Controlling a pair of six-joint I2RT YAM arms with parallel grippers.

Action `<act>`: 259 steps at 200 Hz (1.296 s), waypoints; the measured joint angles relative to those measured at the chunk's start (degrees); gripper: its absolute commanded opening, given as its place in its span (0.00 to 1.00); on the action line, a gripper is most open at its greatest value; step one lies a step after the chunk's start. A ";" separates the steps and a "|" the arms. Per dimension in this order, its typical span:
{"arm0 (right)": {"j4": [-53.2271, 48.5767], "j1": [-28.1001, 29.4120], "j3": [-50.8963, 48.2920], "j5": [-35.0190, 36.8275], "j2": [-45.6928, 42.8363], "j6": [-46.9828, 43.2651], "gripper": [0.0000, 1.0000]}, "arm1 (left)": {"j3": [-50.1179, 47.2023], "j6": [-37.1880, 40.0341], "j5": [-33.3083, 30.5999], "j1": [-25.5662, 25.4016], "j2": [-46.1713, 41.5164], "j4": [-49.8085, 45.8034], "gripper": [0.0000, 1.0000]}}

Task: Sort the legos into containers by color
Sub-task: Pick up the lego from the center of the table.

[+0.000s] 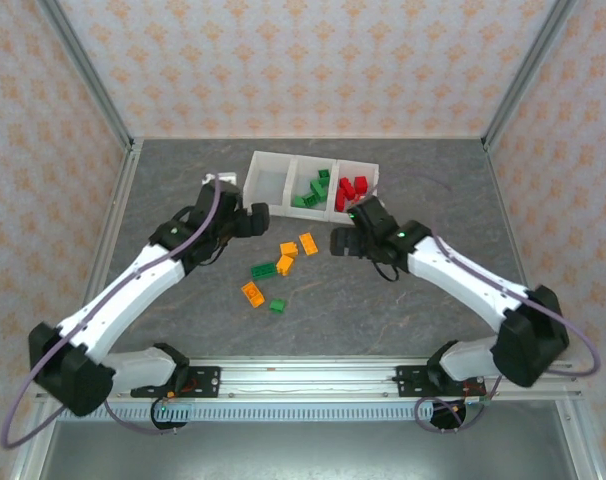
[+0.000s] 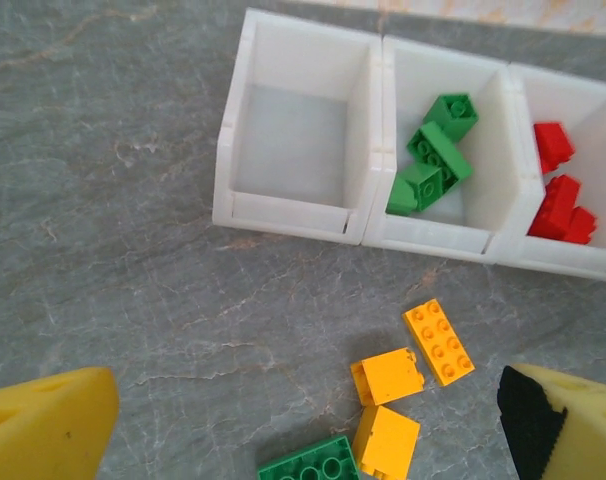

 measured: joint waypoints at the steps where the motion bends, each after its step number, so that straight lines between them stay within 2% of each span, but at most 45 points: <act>1: 0.02 0.07 0.11 -0.02 0.20 -0.11 0.94 | -0.35 0.00 0.00 0.02 -0.57 0.07 0.99; 34: 2.25 1.05 4.50 -1.27 8.61 -2.80 0.84 | -7.87 -1.25 -0.48 1.31 -12.72 0.52 0.99; 58: 3.28 1.09 8.37 -2.01 15.39 -4.39 0.79 | -10.80 -2.82 -0.76 2.34 -17.07 0.46 0.99; 81: 3.89 1.33 11.76 -2.54 21.77 -5.90 0.74 | -12.37 -4.11 -0.74 2.36 -17.38 -0.26 0.99; 124: 3.61 2.34 17.14 -2.36 30.34 -8.50 0.71 | -13.20 -4.68 -2.12 2.36 -19.02 -2.64 1.00; 202: 2.91 2.60 21.18 -2.60 36.04 -10.49 0.70 | -13.20 -4.70 -4.31 2.73 -18.88 -4.17 0.99; 259: 2.64 2.69 24.28 -2.49 39.52 -11.50 0.61 | -13.25 -5.62 -5.01 2.75 -16.96 -4.31 0.99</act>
